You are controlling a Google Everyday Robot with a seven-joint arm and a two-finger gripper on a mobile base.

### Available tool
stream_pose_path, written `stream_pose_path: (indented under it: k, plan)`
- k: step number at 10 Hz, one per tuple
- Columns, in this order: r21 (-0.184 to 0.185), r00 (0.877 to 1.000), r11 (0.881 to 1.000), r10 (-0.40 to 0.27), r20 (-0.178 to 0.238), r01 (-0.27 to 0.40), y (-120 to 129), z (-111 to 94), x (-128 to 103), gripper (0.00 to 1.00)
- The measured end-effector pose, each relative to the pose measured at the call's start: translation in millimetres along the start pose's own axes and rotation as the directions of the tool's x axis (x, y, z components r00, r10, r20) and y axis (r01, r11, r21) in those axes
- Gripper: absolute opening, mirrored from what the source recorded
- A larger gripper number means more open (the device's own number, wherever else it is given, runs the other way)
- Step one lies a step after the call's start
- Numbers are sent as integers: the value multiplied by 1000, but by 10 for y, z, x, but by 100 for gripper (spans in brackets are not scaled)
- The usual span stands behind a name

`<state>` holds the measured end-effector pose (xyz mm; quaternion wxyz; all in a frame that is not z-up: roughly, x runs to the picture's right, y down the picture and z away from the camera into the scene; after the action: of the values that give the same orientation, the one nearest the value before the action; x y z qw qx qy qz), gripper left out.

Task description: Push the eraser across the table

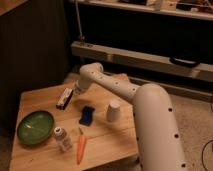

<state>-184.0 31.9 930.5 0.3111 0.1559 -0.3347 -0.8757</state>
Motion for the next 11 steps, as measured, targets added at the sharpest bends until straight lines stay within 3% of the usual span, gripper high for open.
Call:
stream_pose_path:
  k: [4, 11]
  plan:
    - [-5, 1000, 1000, 8, -7, -8, 117, 68, 96, 2]
    - [39, 998, 998, -55, -4, 55, -68, 325, 453, 2]
